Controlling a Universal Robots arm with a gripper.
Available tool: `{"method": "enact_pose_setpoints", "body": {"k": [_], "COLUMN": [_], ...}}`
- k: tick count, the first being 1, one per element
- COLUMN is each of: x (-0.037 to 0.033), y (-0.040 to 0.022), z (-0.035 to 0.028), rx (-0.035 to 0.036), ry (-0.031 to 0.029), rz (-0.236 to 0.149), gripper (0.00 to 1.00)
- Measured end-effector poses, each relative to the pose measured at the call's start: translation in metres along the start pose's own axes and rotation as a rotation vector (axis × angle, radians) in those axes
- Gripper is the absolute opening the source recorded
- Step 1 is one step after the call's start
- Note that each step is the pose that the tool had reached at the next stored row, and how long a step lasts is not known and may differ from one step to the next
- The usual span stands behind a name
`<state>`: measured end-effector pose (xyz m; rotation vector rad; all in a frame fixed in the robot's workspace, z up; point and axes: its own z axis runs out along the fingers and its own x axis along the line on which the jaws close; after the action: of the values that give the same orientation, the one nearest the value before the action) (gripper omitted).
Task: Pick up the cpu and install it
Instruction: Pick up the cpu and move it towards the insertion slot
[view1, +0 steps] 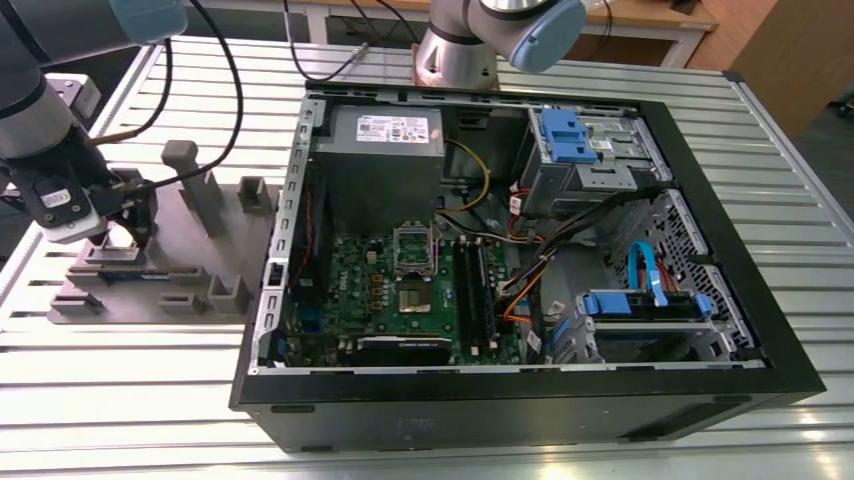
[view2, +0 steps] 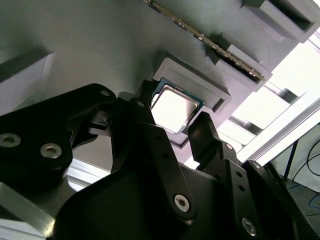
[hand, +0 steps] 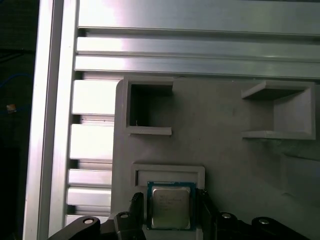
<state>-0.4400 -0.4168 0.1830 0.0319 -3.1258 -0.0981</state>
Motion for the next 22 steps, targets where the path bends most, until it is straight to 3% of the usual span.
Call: {"method": "enact_pose_setpoints", "body": {"k": [22], "x": [0.0017], "y": [0.0002], "z": [-0.0008], "rx": [0.0], "ry": [-0.0021], "rz": [0.0], "gripper": [0.56]}}
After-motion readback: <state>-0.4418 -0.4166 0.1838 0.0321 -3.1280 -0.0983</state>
